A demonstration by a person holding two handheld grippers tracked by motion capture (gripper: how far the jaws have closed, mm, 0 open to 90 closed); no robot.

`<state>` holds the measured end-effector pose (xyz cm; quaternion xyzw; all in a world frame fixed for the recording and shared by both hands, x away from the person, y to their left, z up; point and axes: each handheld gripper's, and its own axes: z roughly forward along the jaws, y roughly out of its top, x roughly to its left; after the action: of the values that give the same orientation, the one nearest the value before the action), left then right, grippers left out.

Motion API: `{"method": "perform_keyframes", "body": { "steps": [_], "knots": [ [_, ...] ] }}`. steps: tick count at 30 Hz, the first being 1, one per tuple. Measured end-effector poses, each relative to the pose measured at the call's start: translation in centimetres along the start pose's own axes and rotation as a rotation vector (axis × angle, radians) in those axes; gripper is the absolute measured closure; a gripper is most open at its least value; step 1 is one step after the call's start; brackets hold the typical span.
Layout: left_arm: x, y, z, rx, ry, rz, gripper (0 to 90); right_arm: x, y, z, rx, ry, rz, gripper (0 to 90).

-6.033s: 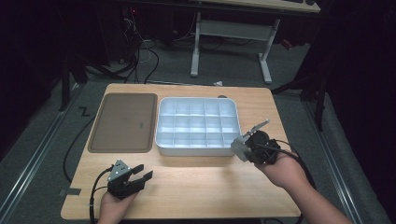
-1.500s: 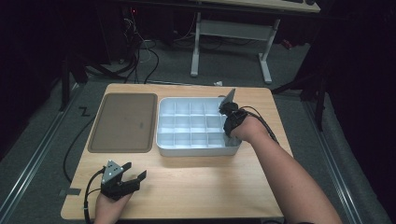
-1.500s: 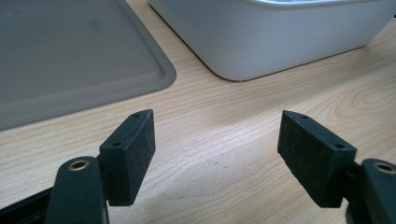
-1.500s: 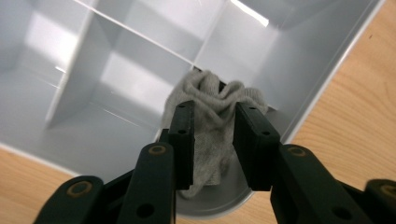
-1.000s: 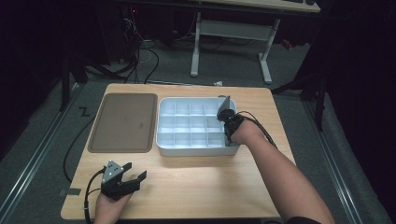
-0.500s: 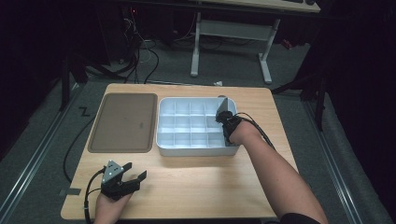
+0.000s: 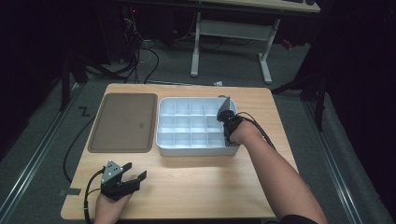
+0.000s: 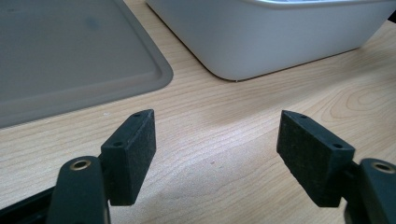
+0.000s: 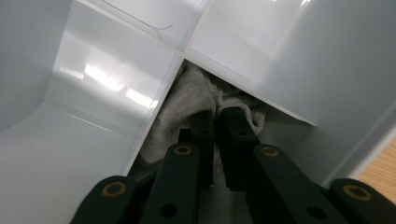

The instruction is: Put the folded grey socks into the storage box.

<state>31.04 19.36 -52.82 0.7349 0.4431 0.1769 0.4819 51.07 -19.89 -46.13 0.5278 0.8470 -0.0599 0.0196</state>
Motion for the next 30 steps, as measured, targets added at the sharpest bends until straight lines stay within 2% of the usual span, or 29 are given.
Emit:
{"method": "perform_keyframes", "body": {
  "steps": [1,4,9,13,14,16,23,26,28,30],
  "knots": [
    [0.0,0.0,0.0,-0.001,0.000,-0.002,28.9,-0.1,-0.1,-0.1,-0.004,0.008,0.018,82.7],
    [0.1,0.0,0.0,-0.001,0.001,-0.006,28.9,-0.5,-0.3,-0.7,-0.016,0.020,0.023,77.7],
    [0.1,0.0,0.0,-0.002,0.002,-0.005,28.8,-1.1,-0.9,-2.4,-0.074,0.061,0.044,73.1],
    [0.1,0.0,0.0,0.001,0.002,0.002,28.7,-1.2,-1.4,-3.9,-0.117,0.067,0.044,71.4],
    [0.0,0.0,0.0,0.002,0.002,0.005,28.7,-1.1,-1.6,-4.2,-0.122,0.066,0.059,70.9],
    [0.0,0.0,0.1,0.001,0.000,0.004,28.6,-1.2,-2.0,-4.9,-0.152,0.068,0.047,69.2],
    [-0.1,0.1,0.1,0.001,-0.002,0.010,28.5,-1.2,-4.7,-7.4,-0.271,0.072,0.073,64.0],
    [-0.2,0.1,0.2,0.004,-0.004,0.014,28.4,-1.3,-6.5,-7.8,-0.324,0.063,0.073,60.7],
    [-0.3,0.1,0.2,0.005,-0.002,0.016,28.4,-1.4,-6.8,-7.7,-0.334,0.066,0.073,59.9],
    [-0.4,0.1,0.2,0.004,-0.001,0.018,28.3,-1.4,-8.0,-7.7,-0.360,0.063,0.077,58.3]
  ]
}}
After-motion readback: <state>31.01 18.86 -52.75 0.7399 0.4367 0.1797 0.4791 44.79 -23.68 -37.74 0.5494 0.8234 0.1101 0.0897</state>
